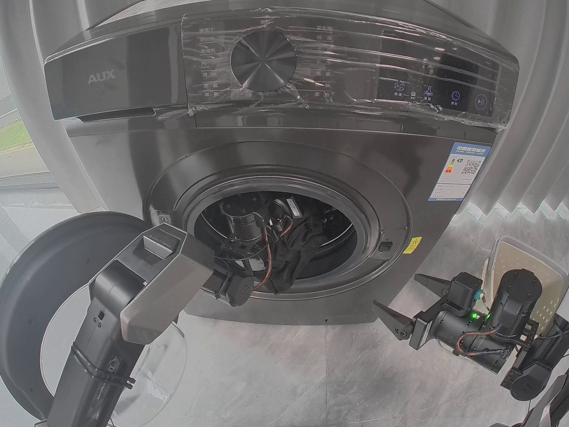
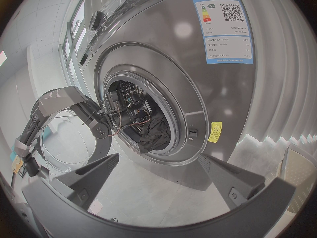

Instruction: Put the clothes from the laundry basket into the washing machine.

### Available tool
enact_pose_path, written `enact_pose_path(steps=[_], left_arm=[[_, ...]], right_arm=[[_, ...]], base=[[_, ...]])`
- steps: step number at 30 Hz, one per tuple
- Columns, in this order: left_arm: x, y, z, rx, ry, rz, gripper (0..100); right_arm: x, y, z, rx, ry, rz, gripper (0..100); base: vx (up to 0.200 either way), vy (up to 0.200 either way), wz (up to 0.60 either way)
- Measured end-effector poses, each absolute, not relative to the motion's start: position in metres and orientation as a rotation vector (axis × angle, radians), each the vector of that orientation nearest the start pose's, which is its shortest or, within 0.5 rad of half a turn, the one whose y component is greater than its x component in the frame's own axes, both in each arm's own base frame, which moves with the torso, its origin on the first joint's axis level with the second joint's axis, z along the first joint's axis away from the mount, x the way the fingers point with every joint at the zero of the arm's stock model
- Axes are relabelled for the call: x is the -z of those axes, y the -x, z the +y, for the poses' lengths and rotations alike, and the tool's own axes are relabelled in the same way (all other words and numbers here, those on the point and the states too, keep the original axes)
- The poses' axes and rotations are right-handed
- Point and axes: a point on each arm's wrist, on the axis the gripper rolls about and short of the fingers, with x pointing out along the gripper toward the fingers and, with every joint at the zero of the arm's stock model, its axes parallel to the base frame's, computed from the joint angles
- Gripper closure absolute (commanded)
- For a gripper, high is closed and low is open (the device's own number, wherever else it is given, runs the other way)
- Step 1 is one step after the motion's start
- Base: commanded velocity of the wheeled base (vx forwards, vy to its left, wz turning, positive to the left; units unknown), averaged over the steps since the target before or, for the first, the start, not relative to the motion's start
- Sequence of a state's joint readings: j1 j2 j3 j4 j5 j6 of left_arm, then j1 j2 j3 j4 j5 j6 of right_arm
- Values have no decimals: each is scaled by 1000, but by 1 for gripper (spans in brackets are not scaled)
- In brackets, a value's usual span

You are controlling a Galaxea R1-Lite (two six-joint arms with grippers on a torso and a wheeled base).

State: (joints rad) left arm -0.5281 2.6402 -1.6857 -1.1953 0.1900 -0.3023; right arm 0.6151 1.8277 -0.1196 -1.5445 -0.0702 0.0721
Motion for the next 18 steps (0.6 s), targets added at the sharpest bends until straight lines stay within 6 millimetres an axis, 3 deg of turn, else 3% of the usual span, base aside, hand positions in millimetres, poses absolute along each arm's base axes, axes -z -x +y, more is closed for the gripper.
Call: enact_pose_path(steps=[10,11,18], left_arm=[[-69,-467,-257,317,389,-198,100],[-68,-467,-257,317,388,-196,0],[-67,-467,-258,313,388,-192,0]], right_arm=[[-90,-187,130,-538,-14,177,0],[-90,-187,130,-538,-14,177,0],[-90,-187,130,-538,-14,177,0]], base=[[0,0,0],[0,0,0],[0,0,0]])
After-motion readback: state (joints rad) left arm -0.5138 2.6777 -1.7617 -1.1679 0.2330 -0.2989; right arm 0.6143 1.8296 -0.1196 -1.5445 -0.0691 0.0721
